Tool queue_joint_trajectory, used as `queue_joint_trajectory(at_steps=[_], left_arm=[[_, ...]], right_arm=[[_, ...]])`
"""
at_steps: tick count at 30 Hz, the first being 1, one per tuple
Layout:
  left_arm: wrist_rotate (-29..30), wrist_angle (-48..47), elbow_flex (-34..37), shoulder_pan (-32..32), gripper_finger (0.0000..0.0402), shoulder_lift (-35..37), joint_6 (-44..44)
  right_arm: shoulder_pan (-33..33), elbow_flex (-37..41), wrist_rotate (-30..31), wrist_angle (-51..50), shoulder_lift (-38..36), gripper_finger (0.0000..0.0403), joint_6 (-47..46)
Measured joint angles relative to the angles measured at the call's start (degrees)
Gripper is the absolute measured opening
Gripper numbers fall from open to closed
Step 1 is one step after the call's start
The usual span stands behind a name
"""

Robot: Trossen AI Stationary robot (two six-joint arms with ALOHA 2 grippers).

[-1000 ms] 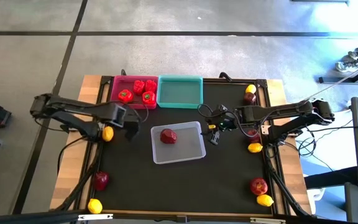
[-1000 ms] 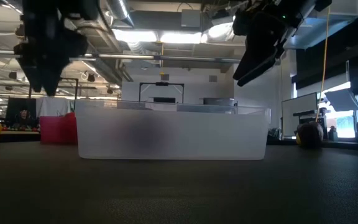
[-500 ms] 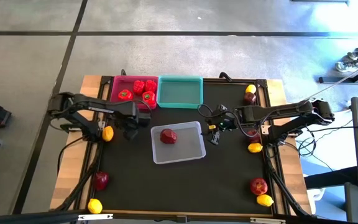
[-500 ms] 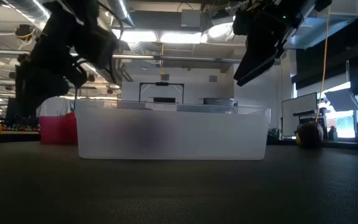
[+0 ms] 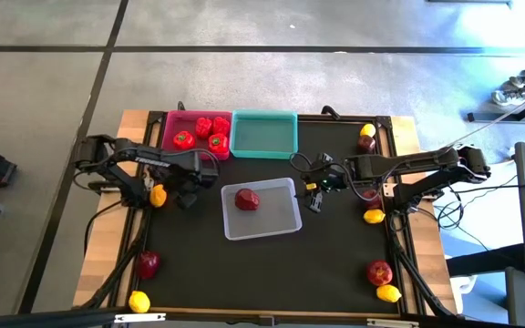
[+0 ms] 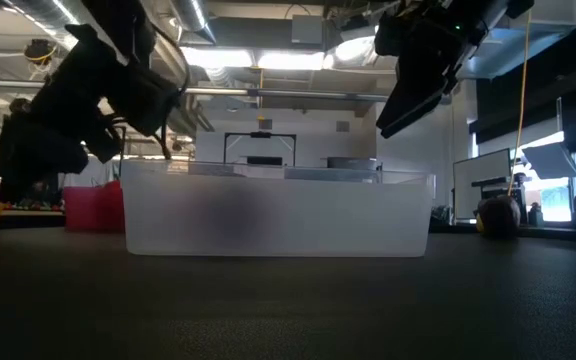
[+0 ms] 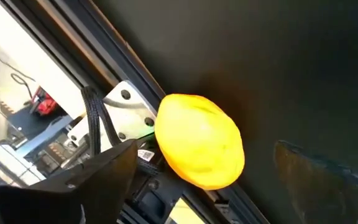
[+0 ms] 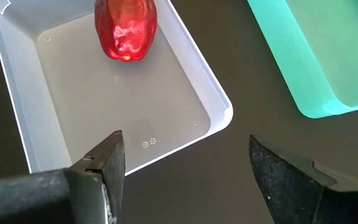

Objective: Sort produce into baskets
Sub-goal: Put the yellow lemon into the blue bin

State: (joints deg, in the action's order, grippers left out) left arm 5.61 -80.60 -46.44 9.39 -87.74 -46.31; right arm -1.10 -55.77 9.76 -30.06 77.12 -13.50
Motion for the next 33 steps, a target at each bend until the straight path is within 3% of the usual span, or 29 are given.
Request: queue_joint_trajectory(at_steps=[16, 23, 33], left_arm=[[-5.6, -0.9, 0.1, 5.8, 0.0357, -17.1, 13.7], [-6.0, 0.0, 0.1, 6.1, 0.0352, -20.3, 19.3], [-5.7, 1.6, 0.0, 5.4, 0.0232, -20.2, 24.8]], right_arm=[[0.0, 0.0, -0.3, 0.0, 0.0, 0.0266, 1.4], [0.0, 0.0, -0.3, 0.0, 0.0, 0.0266, 2.6], [0.0, 0.0, -0.3, -0.1, 0.0, 0.0266, 3.3]])
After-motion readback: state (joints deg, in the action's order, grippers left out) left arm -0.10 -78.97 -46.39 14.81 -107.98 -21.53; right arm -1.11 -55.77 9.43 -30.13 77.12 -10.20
